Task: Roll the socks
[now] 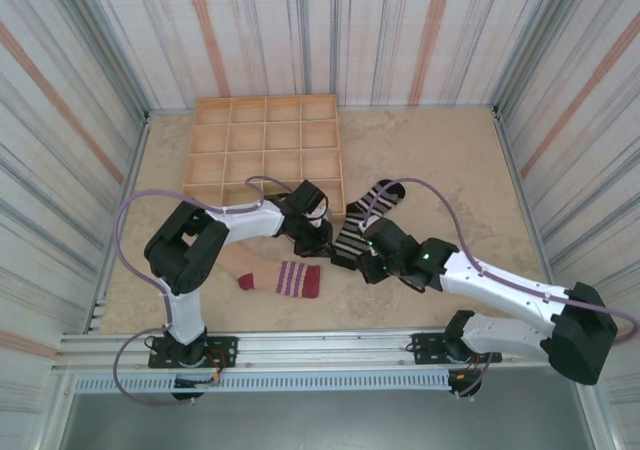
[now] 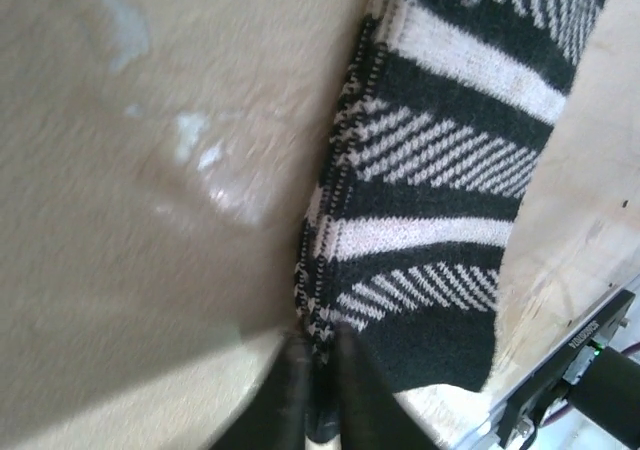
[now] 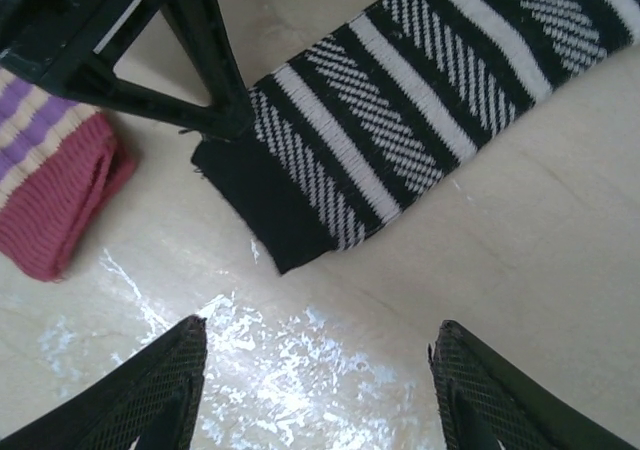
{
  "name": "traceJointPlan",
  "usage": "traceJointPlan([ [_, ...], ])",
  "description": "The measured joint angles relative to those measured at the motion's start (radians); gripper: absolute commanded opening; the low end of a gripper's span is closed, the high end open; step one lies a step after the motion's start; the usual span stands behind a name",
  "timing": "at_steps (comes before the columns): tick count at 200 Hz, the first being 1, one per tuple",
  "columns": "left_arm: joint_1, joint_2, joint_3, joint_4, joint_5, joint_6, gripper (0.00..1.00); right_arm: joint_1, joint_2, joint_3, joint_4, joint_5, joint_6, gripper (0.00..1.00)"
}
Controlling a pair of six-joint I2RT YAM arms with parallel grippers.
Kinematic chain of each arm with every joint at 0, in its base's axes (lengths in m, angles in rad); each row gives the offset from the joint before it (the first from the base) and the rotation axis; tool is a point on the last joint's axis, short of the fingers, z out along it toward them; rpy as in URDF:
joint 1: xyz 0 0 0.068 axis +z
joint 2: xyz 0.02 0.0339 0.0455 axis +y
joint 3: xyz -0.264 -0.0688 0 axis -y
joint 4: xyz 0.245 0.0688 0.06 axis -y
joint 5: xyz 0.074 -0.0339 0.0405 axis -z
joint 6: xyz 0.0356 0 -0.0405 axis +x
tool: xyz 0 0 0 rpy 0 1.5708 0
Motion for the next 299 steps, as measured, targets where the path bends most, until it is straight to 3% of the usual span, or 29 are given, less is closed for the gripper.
traceJointPlan([
  [24,-0.003,-0.038,-0.043,-0.013,0.008,-0.014,0.47,0.011,0.026,-0.001,0.047,0.021,-0.021,0.63],
  [60,-0.028,-0.074,-0.095,0.01,0.01,-0.047,0.48,0.011,0.027,-0.015,0.102,0.037,-0.034,0.63],
  [120,-0.029,-0.07,-0.133,0.138,0.008,-0.149,0.34,0.013,0.027,-0.036,0.123,0.052,-0.048,0.63],
  [160,-0.029,-0.058,-0.134,0.166,-0.023,-0.198,0.14,0.013,0.028,-0.045,0.128,0.051,-0.048,0.65],
  [177,-0.029,-0.05,-0.13,0.16,-0.028,-0.196,0.0,0.016,0.032,-0.045,0.129,0.051,-0.048,0.65],
  [227,-0.018,-0.019,-0.011,0.044,-0.017,-0.145,0.0,0.029,0.106,-0.045,0.156,0.052,-0.052,0.6],
  [299,0.06,0.021,0.103,-0.128,0.087,-0.022,0.0,0.08,0.241,-0.045,0.225,0.069,-0.106,0.55],
])
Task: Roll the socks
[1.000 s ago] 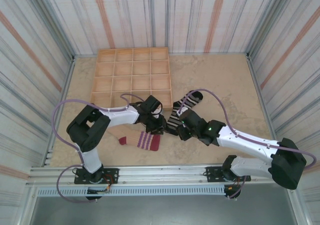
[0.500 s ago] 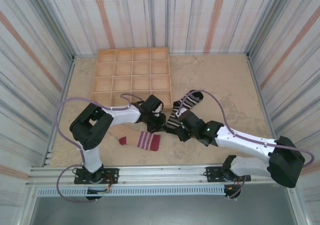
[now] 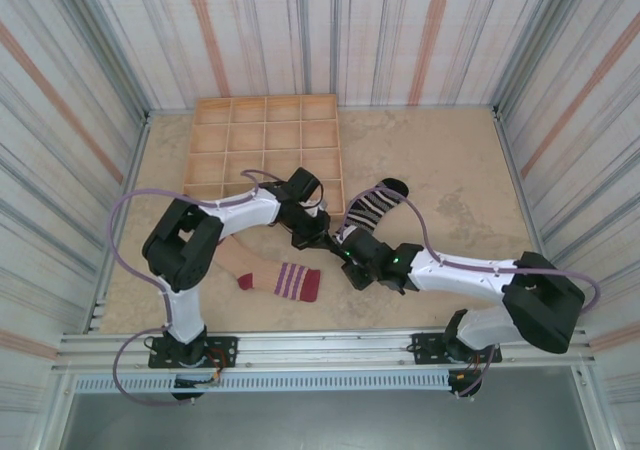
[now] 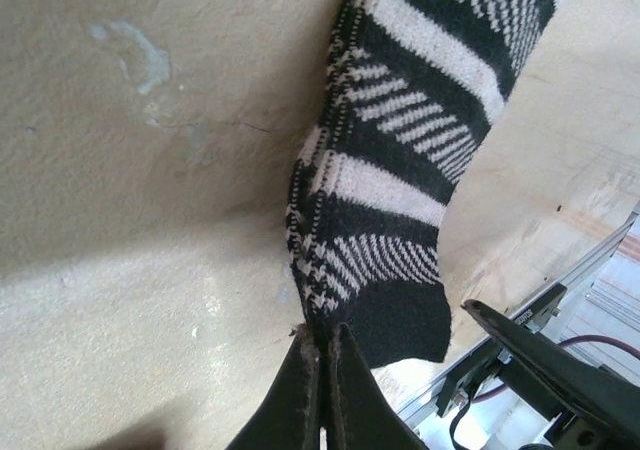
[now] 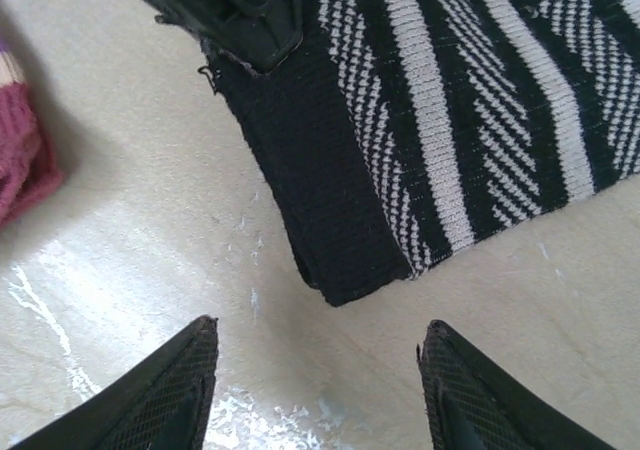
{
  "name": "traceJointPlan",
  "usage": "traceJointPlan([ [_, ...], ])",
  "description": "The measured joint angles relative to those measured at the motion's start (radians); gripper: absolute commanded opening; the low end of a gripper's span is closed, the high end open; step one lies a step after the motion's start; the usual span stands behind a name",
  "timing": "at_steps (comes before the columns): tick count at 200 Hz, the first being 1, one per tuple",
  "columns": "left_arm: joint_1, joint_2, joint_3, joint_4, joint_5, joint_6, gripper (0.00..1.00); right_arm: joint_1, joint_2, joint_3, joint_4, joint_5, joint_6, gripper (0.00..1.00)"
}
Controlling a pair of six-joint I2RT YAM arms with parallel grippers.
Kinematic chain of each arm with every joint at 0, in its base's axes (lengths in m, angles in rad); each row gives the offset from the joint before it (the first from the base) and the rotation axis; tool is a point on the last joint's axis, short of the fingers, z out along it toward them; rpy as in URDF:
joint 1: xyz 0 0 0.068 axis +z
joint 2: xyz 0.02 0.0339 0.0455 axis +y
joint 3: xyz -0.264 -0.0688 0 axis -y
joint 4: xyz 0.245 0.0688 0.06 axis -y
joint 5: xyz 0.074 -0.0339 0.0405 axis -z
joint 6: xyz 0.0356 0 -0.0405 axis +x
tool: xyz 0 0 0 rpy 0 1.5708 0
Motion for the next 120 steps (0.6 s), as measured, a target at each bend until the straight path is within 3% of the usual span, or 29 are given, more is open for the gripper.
traceJointPlan([
  [53,0.002,0.021,0.002,-0.029,0.048,0.027,0.0,0.029,0.051,0.0,0.074,0.059,-0.071,0.54],
  [120,0.007,0.022,0.002,-0.036,0.087,0.034,0.0,0.05,0.12,0.014,0.128,0.113,-0.13,0.45],
])
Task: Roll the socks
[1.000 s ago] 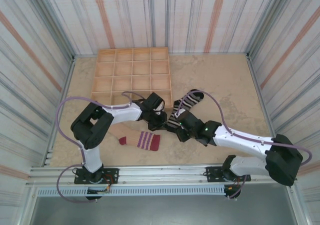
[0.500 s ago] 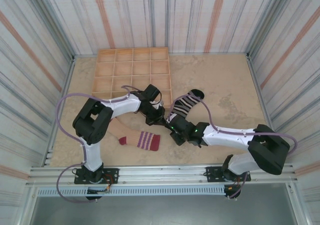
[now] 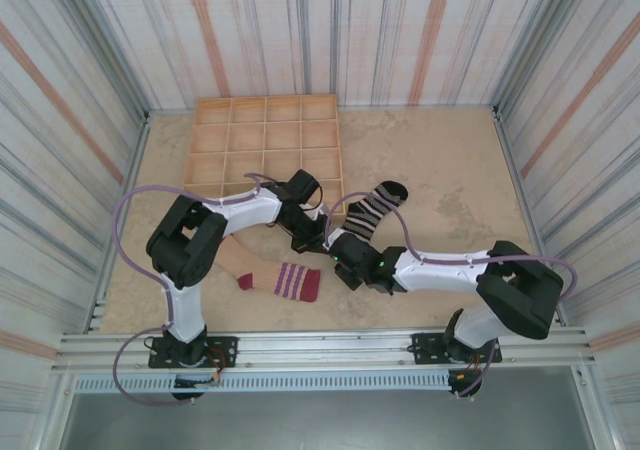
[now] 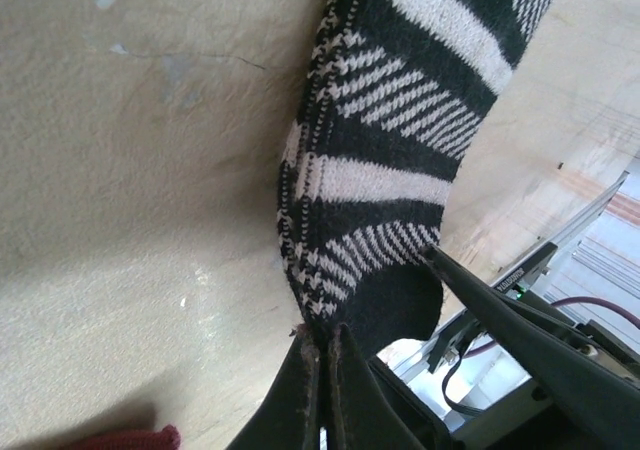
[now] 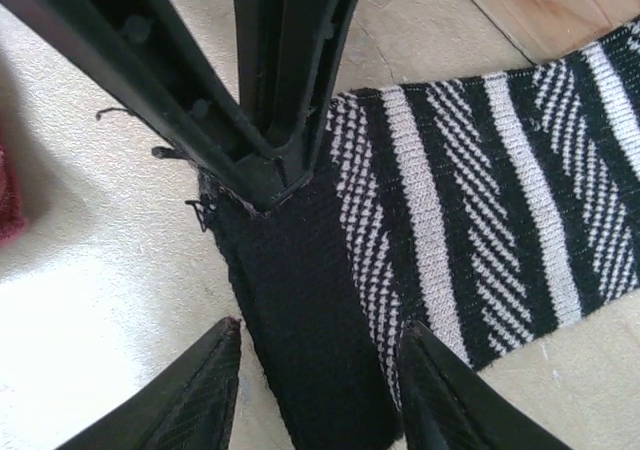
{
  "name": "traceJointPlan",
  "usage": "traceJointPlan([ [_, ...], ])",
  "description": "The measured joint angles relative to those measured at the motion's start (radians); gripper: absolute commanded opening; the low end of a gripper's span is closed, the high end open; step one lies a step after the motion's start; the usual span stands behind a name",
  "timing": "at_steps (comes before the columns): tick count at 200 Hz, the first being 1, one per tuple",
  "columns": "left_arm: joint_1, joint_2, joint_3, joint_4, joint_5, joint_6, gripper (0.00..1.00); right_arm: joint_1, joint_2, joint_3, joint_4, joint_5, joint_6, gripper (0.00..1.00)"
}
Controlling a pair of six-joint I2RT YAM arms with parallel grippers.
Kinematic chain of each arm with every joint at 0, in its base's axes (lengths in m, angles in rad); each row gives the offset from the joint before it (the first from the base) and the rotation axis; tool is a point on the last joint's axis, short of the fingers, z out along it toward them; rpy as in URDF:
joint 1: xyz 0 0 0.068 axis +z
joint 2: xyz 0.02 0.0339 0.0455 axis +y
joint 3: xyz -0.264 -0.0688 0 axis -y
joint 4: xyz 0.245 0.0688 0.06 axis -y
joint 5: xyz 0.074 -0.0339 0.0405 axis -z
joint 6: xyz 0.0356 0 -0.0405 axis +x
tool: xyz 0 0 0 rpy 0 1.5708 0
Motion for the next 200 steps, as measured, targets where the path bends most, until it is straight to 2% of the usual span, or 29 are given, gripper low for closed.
traceJointPlan([
  [31,0.006,0.003,0.003,0.0,0.011,0.003,0.0,0.035,0.033,0.003,0.017,0.035,0.0,0.43],
  [76,0.013,0.006,0.005,0.0,0.026,0.01,0.0,0.057,0.057,0.005,0.024,0.1,0.0,0.28],
  [103,0.013,0.006,0.005,0.0,0.027,0.012,0.0,0.057,0.057,0.005,0.029,0.113,0.0,0.07],
  [111,0.013,0.007,0.005,0.001,0.027,0.012,0.0,0.057,0.057,0.005,0.03,0.113,0.003,0.03],
  [119,0.013,0.007,0.005,0.001,0.027,0.012,0.1,0.057,0.057,0.005,0.032,0.112,0.004,0.0],
  [136,0.017,0.006,-0.001,0.014,0.018,0.019,0.34,0.056,0.056,0.005,0.028,0.107,0.006,0.0],
  [156,0.03,0.006,-0.009,0.031,0.015,0.01,0.51,0.041,0.053,0.005,0.024,0.072,0.012,0.0],
  [175,0.035,0.004,-0.014,0.041,-0.002,0.001,0.58,-0.005,0.041,0.005,0.005,-0.004,0.036,0.0],
  [200,0.032,-0.031,-0.036,0.059,-0.015,-0.003,0.58,-0.066,0.027,0.019,-0.037,-0.094,0.077,0.0],
])
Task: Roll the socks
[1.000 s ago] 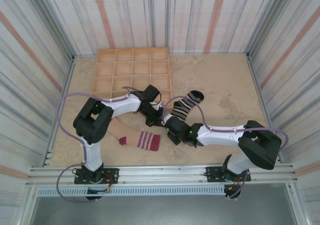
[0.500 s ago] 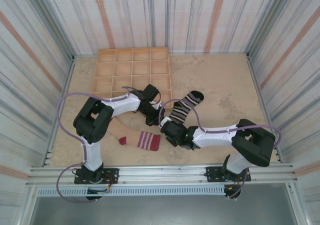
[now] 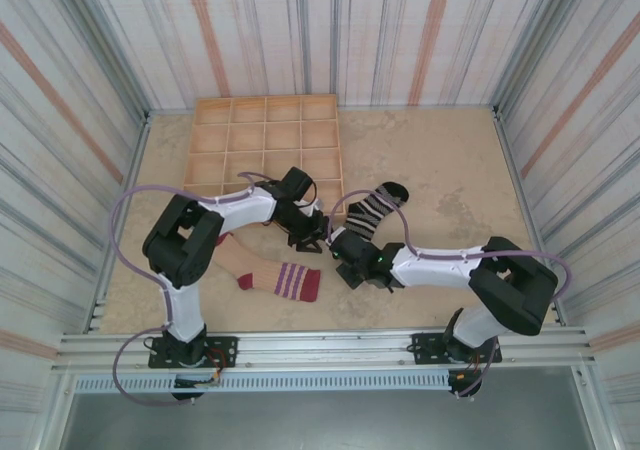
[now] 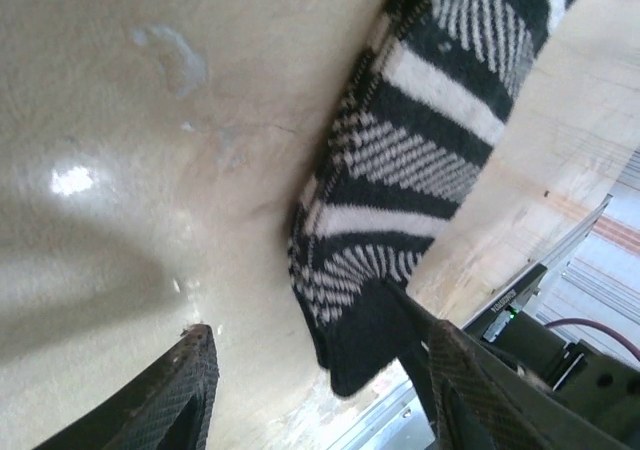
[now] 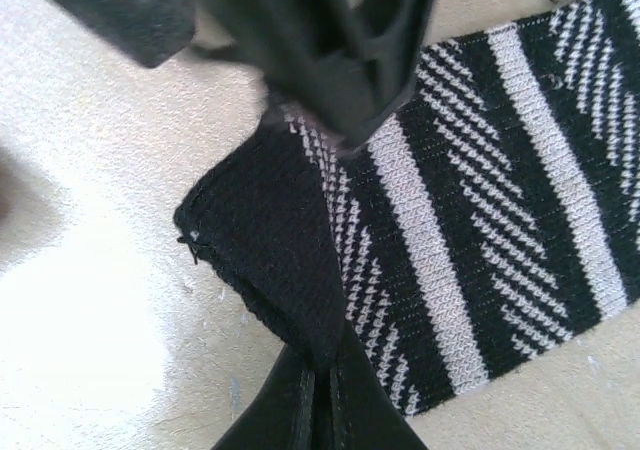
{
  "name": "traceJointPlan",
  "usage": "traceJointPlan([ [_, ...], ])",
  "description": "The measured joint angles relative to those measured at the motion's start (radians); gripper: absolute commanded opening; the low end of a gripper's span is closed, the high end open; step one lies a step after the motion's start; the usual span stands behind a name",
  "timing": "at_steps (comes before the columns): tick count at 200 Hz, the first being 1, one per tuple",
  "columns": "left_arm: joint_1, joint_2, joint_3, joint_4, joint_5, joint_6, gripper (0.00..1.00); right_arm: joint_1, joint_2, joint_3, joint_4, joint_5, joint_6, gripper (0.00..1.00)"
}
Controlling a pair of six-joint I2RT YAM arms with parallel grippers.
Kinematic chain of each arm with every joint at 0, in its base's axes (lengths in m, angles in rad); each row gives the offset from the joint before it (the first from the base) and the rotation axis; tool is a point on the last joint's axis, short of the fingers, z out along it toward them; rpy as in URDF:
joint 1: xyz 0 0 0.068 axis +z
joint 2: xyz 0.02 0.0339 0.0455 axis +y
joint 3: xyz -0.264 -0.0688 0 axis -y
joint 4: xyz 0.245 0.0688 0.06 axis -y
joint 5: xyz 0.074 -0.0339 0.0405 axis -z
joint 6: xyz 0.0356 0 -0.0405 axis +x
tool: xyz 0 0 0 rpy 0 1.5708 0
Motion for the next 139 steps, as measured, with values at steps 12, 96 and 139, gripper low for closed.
traceJointPlan([
  [12,-0.007,-0.028,-0.012,0.008,-0.006,-0.001,0.57,-0.03,-0.005,0.009,-0.018,-0.051,0.023,0.0],
  [96,-0.068,-0.163,-0.214,0.238,-0.094,-0.049,0.53,-0.285,-0.007,0.082,-0.153,-0.468,0.147,0.0],
  [139,-0.125,-0.191,-0.304,0.393,-0.183,-0.066,0.51,-0.356,0.062,0.121,-0.172,-0.598,0.192,0.0],
])
